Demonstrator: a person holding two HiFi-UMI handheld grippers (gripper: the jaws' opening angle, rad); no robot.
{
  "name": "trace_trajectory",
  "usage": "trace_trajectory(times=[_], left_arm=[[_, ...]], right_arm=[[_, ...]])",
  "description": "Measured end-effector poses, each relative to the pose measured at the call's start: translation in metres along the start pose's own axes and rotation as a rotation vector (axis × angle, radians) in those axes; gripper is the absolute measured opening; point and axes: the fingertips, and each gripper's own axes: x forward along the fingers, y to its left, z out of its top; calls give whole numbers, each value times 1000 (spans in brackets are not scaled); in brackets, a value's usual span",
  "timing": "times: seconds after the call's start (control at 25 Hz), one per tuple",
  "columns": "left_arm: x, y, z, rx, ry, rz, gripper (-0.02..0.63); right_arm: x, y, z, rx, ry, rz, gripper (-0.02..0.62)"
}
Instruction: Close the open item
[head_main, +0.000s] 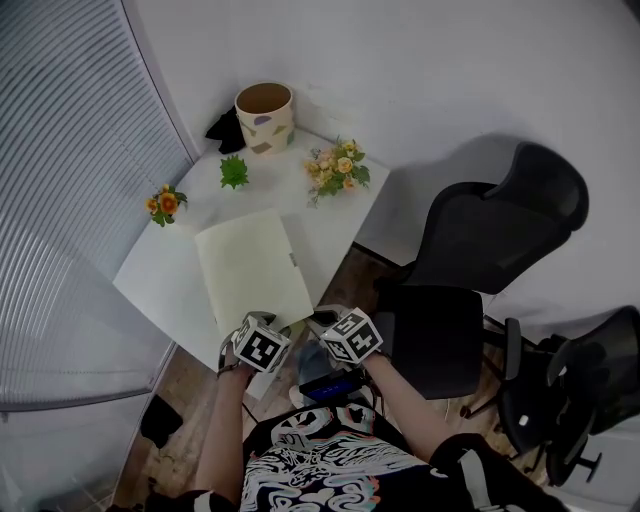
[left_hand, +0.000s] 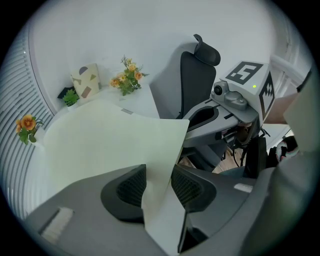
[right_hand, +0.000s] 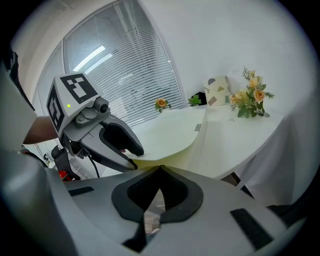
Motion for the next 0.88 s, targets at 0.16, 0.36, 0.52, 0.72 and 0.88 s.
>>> trace_trajectory(times=[0.16, 0.36, 0.52, 0.72, 0.88], left_arm=[[1, -1, 0, -7, 3, -4, 152], [2, -1, 0, 2, 16, -13, 153], [2, 0, -1, -6, 10, -14, 155], [3, 0, -2, -2, 21, -24, 155], [2, 0, -1, -6, 20, -29, 155]], right_arm=[[0, 0, 0, -2, -1, -2, 2], [1, -1, 0, -5, 3, -5, 2], [1, 0, 0, -8, 11, -4, 2], [1, -1, -1, -6, 12, -7, 2], [2, -1, 0, -6, 12, -7, 2]])
